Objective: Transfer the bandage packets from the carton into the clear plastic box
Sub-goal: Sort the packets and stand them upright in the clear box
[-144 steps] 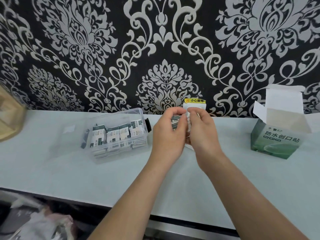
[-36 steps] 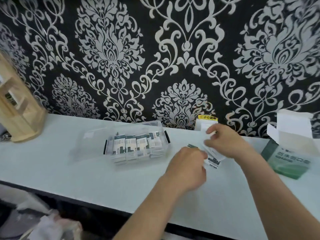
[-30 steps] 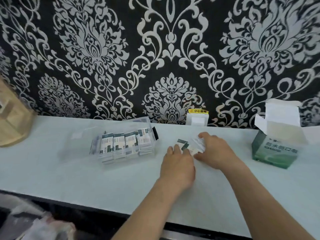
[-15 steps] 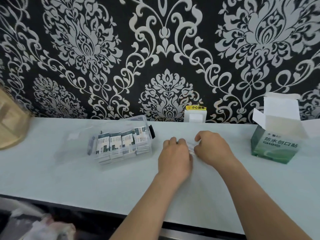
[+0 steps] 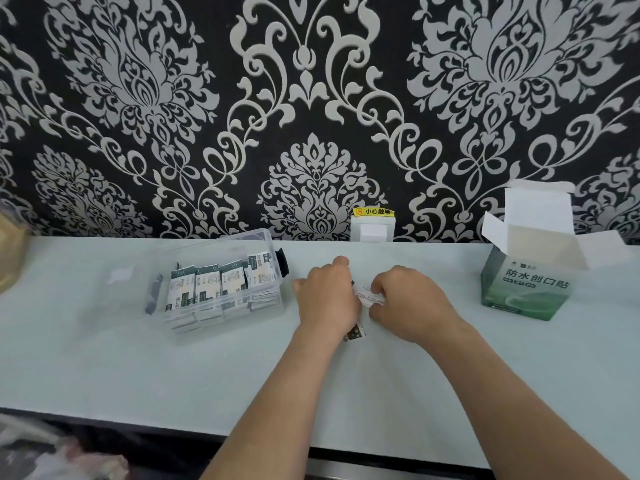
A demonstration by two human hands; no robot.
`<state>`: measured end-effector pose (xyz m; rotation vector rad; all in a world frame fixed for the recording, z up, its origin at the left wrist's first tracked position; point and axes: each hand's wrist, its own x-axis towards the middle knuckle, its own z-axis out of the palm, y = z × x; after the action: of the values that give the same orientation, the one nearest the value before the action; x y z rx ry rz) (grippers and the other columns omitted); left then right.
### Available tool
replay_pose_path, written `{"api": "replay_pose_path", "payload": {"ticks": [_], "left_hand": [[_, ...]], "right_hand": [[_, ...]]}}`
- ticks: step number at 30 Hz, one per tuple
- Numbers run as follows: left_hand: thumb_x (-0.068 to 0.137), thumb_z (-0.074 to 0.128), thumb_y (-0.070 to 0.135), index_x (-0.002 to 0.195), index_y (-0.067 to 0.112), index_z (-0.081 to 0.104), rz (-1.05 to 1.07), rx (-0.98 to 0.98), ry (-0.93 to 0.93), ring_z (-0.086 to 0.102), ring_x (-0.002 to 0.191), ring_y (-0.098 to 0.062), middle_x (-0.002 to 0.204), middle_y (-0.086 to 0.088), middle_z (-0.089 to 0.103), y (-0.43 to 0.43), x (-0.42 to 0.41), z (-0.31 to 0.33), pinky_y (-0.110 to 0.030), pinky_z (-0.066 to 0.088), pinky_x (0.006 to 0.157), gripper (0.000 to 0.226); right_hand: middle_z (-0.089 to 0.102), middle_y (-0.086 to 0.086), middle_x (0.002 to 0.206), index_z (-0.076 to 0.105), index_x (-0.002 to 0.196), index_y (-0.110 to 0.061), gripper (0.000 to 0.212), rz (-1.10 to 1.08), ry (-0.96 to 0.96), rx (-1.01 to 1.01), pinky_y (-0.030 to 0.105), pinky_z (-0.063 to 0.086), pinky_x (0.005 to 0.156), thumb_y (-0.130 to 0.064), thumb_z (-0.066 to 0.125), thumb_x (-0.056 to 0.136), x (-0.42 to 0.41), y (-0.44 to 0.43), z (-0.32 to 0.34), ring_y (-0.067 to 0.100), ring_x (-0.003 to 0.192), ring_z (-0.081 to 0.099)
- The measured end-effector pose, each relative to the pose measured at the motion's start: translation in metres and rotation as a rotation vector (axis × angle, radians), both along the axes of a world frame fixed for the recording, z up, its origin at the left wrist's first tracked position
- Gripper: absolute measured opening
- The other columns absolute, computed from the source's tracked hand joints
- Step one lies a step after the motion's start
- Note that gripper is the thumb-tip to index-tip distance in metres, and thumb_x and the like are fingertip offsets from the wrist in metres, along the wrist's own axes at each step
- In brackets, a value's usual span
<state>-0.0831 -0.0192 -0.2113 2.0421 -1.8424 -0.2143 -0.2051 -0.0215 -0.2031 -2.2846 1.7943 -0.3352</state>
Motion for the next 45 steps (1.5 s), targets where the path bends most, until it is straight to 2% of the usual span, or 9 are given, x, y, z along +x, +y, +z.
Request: {"api": "replay_pose_path", "payload": {"ticks": [4,9,15,23,31,34,37,40,45], "left_hand": [[0.094,0.049,0.015,0.121,0.012,0.057,-0.025,-0.022,-0.034,0.052,0.109,-0.029,0.113,-0.009,0.062,0.0,0.001,0.0,-0.036,0.041,0.085,0.029],[0.09,0.056,0.014,0.098,0.012,0.071,-0.026,0.002,-0.058,0.056,0.099,-0.027,0.109,-0.009,0.061,-0.001,0.006,0.001,-0.03,0.043,0.077,0.017],[0.091,0.05,0.01,0.091,0.019,0.061,-0.018,0.005,0.067,0.058,0.093,-0.021,0.099,-0.001,0.066,0.001,0.005,0.004,-0.027,0.039,0.072,0.014],[0.089,0.063,0.007,0.072,0.026,0.061,-0.011,-0.07,0.639,0.062,0.066,-0.012,0.068,0.003,0.064,0.009,0.005,0.017,-0.033,0.053,0.071,0.026],[0.088,0.063,0.013,0.095,0.032,0.068,0.039,-0.249,0.558,0.068,0.075,-0.013,0.064,0.015,0.065,0.022,0.006,0.026,-0.038,0.056,0.079,0.021],[0.09,0.06,0.009,0.102,0.032,0.065,0.06,-0.1,0.811,0.073,0.073,-0.014,0.069,0.009,0.071,0.025,0.006,0.029,-0.04,0.058,0.081,0.026],[0.092,0.057,0.002,0.113,0.018,0.067,0.088,-0.02,1.172,0.073,0.073,-0.017,0.079,-0.004,0.075,0.03,0.002,0.036,-0.027,0.058,0.073,0.028],[0.091,0.058,0.0,0.111,0.019,0.066,0.146,-0.021,1.365,0.073,0.071,-0.018,0.086,-0.012,0.075,0.03,0.003,0.038,-0.019,0.056,0.062,0.029],[0.091,0.055,-0.006,0.105,0.014,0.069,0.153,-0.043,1.561,0.07,0.067,-0.019,0.086,-0.013,0.073,0.029,0.006,0.039,-0.016,0.054,0.057,0.028]], "right_hand": [[0.066,0.004,0.097,0.068,0.091,-0.016,0.02,-0.043,0.001,-0.063,0.029,0.044,0.065,-0.019,0.049,0.089,-0.006,-0.001,-0.003,0.025,0.085,0.059],[0.053,0.003,0.115,0.063,0.118,-0.022,0.043,0.031,-0.049,0.077,0.033,0.047,0.083,-0.045,0.067,0.082,-0.018,-0.001,-0.005,0.02,0.105,0.051],[0.058,-0.003,0.107,0.061,0.114,-0.023,0.03,0.058,-0.055,0.032,0.034,0.049,0.081,-0.029,0.061,0.084,-0.021,-0.002,-0.005,0.018,0.098,0.055],[0.068,0.0,0.072,0.067,0.089,-0.016,0.007,-0.024,-0.677,0.241,0.013,0.037,0.043,-0.012,0.07,0.084,-0.032,-0.005,0.0,-0.002,0.042,0.049],[0.072,-0.003,0.071,0.071,0.078,-0.014,0.027,-0.142,-0.647,0.094,0.023,0.038,0.051,-0.027,0.055,0.096,-0.055,-0.007,0.016,0.002,0.045,0.056],[0.051,0.002,0.056,0.073,0.086,-0.01,0.026,-0.027,-0.765,-0.038,0.022,0.027,0.049,-0.025,0.054,0.097,-0.039,0.0,0.021,0.006,0.046,0.035],[0.055,-0.019,0.052,0.073,0.102,-0.039,0.029,0.133,-0.85,0.027,0.013,0.03,0.047,-0.019,0.053,0.098,-0.024,0.008,0.022,0.003,0.047,0.04],[0.069,-0.017,0.076,0.064,0.103,-0.055,0.04,0.166,-0.842,0.066,0.015,0.043,0.054,-0.017,0.051,0.098,-0.022,0.007,0.02,0.005,0.058,0.052],[0.064,-0.007,0.098,0.069,0.108,-0.043,0.03,0.157,-0.755,0.032,0.017,0.043,0.071,-0.019,0.056,0.095,-0.017,0.005,0.015,0.015,0.082,0.058]]}}
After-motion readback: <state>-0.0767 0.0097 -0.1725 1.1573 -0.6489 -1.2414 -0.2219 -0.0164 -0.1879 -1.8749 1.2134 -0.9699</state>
